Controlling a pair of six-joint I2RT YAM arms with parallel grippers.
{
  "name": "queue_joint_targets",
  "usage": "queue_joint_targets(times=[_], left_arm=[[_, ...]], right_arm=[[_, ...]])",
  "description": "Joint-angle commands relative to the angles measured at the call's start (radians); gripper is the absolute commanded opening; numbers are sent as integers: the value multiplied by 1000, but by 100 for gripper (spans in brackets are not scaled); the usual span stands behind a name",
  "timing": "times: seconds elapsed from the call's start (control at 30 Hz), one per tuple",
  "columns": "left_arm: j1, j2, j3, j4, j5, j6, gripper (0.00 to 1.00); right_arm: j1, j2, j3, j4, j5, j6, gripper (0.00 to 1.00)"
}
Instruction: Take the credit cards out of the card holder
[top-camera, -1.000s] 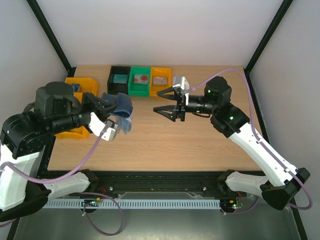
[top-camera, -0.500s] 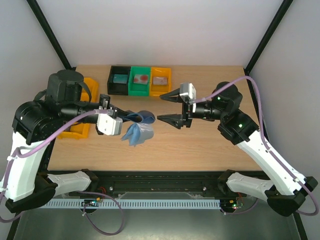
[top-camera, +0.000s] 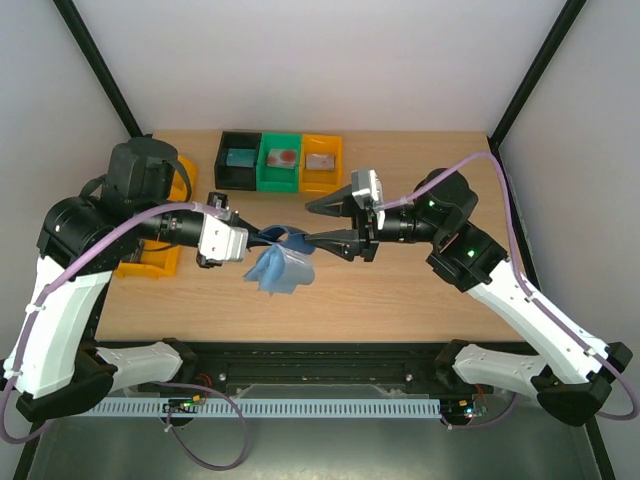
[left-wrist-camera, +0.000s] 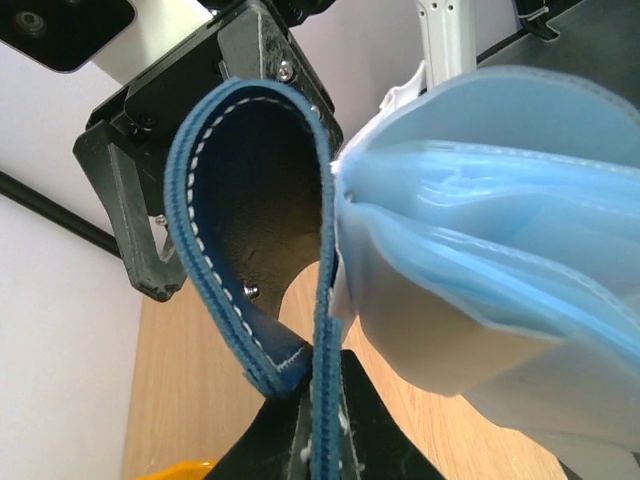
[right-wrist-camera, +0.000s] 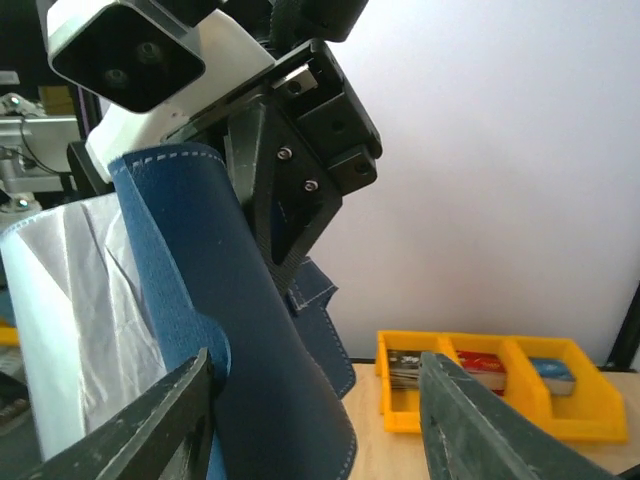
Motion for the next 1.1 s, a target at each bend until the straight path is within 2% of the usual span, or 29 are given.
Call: queue_joint_targets(times=[0.0, 0.1, 0.2, 0.47, 0.53, 0.6, 0.63, 0.7, 0.73, 0.9, 0.93, 0.97, 1.0, 1.03, 1.07], left_arm=[[6, -6, -20, 21, 42, -31, 2], [4, -3, -30, 28, 27, -42, 2], [4, -2, -43, 42, 12, -62, 2], [4, 7, -59, 86, -49, -129, 2], [4, 9, -70, 108, -66, -156, 2], [4, 16, -72, 121, -87, -182, 2], [4, 23, -71, 121, -97, -190, 2], [4, 38, -72, 121, -100, -209, 2], [3, 42, -73, 120, -96, -221, 2], [19, 45, -90, 169, -123, -359, 4], [26, 40, -107, 195, -147, -403, 16], [33, 34, -126, 221, -175, -460, 44], [42, 27, -151, 245, -201, -489, 68], [52, 19, -178, 263, -228, -515, 85], [63, 11, -208, 282, -254, -537, 97]], right_arm=[[9, 13, 13, 55, -43, 29, 56], [11, 43, 47, -17, -131, 3, 64], [12, 69, 78, -88, -124, -25, 65], [22, 74, 51, -39, -143, 2, 68], [27, 80, 45, -19, -120, 24, 58], [30, 90, 55, -29, -90, 31, 42], [29, 96, 73, -63, -75, 14, 32], [28, 102, 102, -122, -32, -12, 5], [28, 99, 104, -128, 16, -11, 2], [26, 74, 63, -124, 201, 19, 2], [21, 76, 58, -127, 230, 28, 2], [16, 82, 58, -135, 259, 47, 1], [11, 88, 57, -145, 287, 63, 1], [2, 96, 58, -158, 317, 80, 2], [-11, 104, 57, -172, 347, 101, 2]])
